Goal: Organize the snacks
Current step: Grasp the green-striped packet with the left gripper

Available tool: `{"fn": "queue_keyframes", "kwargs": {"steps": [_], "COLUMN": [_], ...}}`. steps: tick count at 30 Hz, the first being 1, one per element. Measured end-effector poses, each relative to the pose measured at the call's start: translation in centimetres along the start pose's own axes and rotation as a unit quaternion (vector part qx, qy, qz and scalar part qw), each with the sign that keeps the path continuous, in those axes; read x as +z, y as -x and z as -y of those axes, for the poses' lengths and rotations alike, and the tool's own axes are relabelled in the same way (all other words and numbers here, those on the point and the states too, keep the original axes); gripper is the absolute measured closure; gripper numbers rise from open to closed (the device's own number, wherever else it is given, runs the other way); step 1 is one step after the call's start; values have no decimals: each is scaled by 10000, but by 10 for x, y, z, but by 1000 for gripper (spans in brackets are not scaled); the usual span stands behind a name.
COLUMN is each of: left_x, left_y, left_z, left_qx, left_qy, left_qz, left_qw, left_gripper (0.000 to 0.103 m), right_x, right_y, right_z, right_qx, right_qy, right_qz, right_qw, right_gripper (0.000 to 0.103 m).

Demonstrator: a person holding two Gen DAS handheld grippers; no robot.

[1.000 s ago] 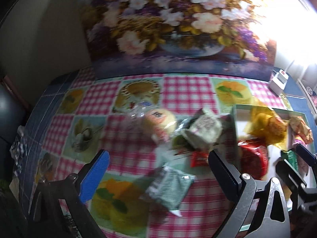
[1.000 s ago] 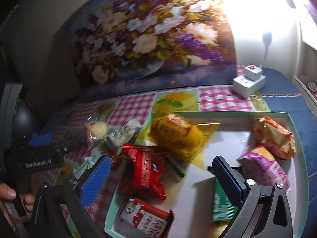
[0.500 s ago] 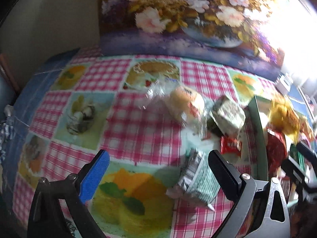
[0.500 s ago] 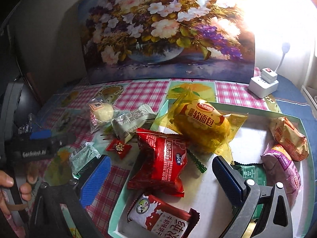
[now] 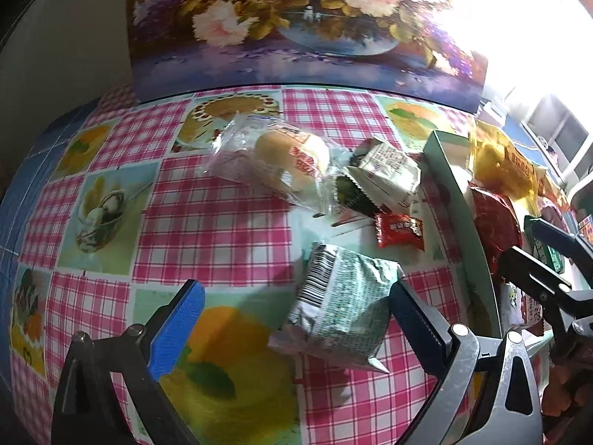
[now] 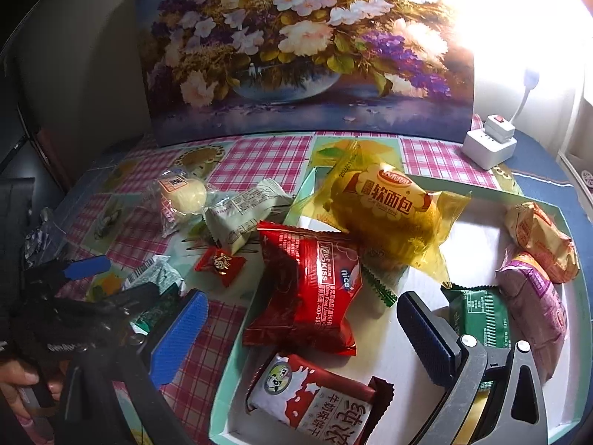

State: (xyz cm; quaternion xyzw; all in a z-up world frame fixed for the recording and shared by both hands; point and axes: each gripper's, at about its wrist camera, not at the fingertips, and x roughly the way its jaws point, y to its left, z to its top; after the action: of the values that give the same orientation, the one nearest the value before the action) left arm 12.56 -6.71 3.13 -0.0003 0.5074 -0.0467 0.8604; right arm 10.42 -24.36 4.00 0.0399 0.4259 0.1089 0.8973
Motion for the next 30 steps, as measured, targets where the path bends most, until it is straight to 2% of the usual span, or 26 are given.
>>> {"fn": "queue_keyframes", "kwargs": {"steps": [4, 7, 11, 15, 23, 30], "left_x": [0, 0, -1, 1, 4, -5], "left_y": [-2, -2, -4, -5, -8, -8], "left_z": [4, 10, 14, 8, -22, -48], "left_qx": [31, -12, -220, -269, 80, 237], "left_qy": [-100, -232, -299, -173, 210, 522], "left_qz": [-23, -60, -153, -170, -114, -11], "left_qw": [9999, 9997, 9992, 9993, 9997, 9984], "left_gripper": [4, 10, 42, 44, 44, 44], "right_x": [-1, -1, -2, -2, -2, 1], "right_y": [-1, -2, -1, -1, -2, -6], "right_z": [1, 3, 1, -5, -23, -47], "right_qx": [-6, 11, 0, -57, -73, -90], "right_qy": [-41, -94, -76, 45, 323, 649], "right_qz": [-26, -43, -9, -14, -35, -61], "right_qw": [10000, 9999, 10000, 10000, 9994, 9978], "right_gripper": [0, 0, 0, 0, 0, 0]}}
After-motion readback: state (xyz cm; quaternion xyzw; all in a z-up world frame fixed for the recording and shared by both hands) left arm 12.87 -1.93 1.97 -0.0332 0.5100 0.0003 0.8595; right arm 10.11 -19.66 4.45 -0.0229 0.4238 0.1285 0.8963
